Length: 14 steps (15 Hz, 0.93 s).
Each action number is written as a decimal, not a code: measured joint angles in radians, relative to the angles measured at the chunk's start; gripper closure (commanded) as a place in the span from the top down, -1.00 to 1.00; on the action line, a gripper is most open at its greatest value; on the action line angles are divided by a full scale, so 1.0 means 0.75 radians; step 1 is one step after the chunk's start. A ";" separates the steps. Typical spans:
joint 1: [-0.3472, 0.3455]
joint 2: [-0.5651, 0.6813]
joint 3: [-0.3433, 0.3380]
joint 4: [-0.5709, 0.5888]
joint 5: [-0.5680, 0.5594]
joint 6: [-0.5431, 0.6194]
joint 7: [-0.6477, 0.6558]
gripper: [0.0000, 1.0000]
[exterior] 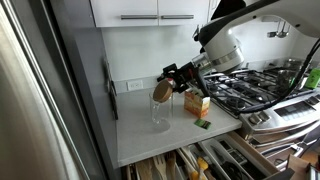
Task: Put the brown lid on the transparent jar
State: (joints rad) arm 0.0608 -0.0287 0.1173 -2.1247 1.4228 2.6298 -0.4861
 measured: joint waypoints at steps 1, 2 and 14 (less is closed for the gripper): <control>0.000 0.000 0.000 0.004 -0.011 0.002 0.004 1.00; 0.000 0.000 0.000 0.007 -0.022 0.002 0.009 1.00; -0.003 -0.006 0.001 0.013 -0.296 0.157 0.042 1.00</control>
State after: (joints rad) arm 0.0584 -0.0331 0.1178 -2.1146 1.2011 2.7476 -0.4545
